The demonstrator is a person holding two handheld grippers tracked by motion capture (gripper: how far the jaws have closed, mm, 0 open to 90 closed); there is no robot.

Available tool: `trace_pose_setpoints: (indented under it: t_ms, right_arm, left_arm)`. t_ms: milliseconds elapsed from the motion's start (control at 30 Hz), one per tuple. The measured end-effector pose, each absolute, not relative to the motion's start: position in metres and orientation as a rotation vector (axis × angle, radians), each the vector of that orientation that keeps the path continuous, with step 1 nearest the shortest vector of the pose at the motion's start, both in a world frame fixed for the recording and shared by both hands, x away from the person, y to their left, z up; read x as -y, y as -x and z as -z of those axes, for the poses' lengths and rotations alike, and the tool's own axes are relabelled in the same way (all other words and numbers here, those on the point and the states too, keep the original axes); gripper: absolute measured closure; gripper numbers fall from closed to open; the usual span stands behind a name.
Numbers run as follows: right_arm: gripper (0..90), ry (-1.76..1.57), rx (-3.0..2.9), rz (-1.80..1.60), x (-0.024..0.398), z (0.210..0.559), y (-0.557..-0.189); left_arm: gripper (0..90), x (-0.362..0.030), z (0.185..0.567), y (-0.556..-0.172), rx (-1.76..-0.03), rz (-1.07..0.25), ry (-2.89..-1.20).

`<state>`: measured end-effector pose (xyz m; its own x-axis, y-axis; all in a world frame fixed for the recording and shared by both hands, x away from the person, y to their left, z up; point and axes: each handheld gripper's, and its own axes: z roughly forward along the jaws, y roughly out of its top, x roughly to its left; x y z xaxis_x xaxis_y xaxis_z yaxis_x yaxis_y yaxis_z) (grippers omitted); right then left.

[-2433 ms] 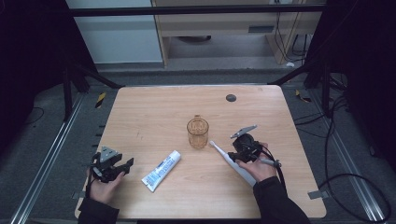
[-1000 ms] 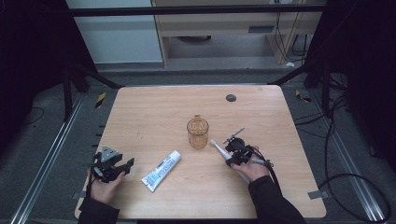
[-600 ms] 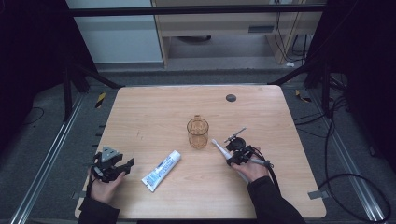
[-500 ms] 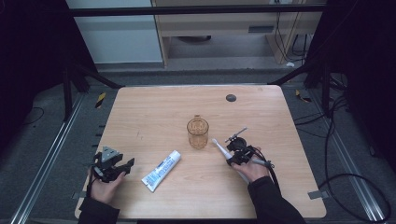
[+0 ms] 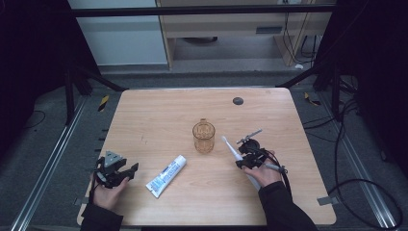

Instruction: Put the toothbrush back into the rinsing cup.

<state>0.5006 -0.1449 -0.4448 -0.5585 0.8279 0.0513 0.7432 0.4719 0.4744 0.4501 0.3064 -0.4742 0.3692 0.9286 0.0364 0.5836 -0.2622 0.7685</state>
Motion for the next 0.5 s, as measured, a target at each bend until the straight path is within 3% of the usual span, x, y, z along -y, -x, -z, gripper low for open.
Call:
trace_pose_setpoints:
  t_ms: [500]
  right_arm:
    - [67.2,-1.359,-2.362,-0.923,0.159,0.420,-0.494]
  left_arm:
    - [45.2,-0.306,0.474,-0.450,-1.304,-0.658,-1.958]
